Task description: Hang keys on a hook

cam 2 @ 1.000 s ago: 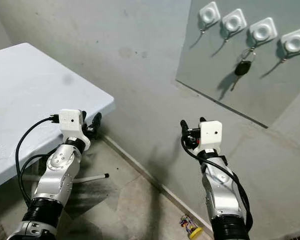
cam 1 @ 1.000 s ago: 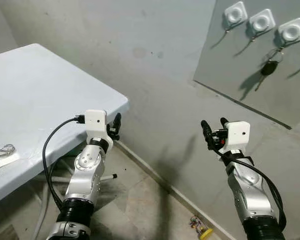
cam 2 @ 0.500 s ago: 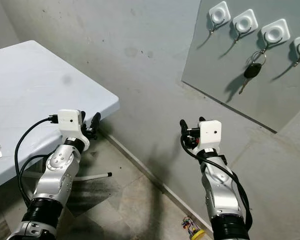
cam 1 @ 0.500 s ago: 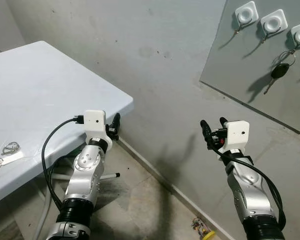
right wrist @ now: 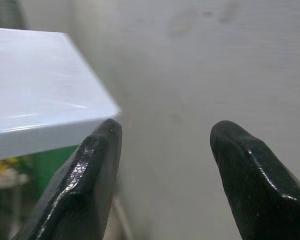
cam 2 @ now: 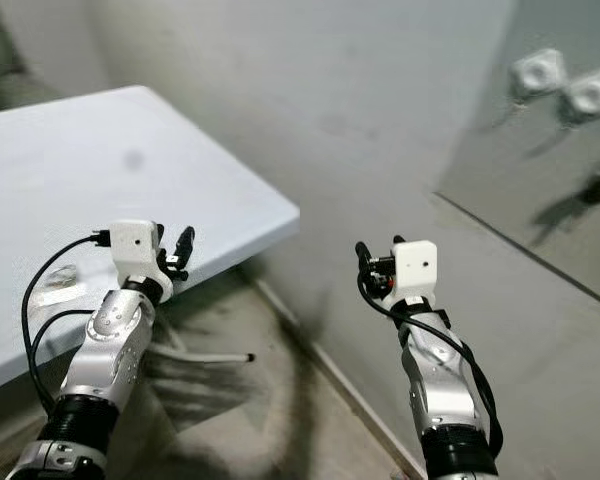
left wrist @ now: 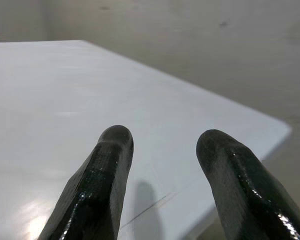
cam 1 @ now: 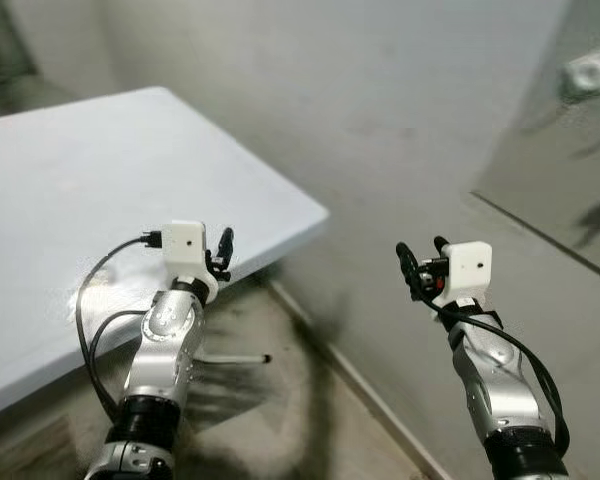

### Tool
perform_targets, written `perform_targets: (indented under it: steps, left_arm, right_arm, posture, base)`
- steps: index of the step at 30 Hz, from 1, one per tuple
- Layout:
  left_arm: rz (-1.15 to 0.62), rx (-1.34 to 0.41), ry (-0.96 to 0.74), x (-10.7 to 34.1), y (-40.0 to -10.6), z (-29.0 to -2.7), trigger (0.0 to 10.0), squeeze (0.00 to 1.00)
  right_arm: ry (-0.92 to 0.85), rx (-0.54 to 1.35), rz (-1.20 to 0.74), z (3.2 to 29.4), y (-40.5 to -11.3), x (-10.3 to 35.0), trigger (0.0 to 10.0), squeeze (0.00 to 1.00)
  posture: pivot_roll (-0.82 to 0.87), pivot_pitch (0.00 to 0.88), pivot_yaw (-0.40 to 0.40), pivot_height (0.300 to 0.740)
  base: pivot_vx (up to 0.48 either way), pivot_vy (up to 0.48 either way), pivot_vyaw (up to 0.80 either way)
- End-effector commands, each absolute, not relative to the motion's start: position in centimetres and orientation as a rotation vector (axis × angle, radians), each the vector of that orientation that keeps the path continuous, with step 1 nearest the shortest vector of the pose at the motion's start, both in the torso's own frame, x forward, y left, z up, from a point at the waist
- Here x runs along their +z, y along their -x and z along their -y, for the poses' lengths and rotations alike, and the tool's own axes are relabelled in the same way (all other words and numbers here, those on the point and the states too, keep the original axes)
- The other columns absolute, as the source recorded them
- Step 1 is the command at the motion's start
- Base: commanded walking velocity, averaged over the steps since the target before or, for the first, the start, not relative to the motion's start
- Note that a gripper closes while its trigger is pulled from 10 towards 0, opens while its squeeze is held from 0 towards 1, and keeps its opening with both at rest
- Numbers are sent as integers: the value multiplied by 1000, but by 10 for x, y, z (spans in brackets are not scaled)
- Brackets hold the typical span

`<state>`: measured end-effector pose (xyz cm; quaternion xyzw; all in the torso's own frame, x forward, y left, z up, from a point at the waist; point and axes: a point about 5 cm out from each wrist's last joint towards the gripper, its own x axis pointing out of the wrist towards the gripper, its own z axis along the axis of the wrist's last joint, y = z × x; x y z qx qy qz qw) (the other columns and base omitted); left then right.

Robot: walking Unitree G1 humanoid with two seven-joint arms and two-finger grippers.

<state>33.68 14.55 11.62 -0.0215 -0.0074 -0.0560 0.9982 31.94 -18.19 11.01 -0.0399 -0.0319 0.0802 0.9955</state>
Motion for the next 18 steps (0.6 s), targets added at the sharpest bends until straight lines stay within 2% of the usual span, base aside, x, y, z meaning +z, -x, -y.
perform_targets:
  steps: [1, 18]
  left_arm:
    - [6, -127, 40, 114, -337, -139, 10000, 0]
    - [28, -138, 39, 116, -340, -138, 10000, 0]
  right_arm:
    - [93, 146, 59, 189, -320, 110, 10000, 0]
    - [113, 149, 51, 196, -324, 111, 10000, 0]
  posture:
    - [32, 0, -71, 740]
    - [41, 0, -76, 740]
  base:
    - [0, 0, 800]
    - [0, 0, 800]
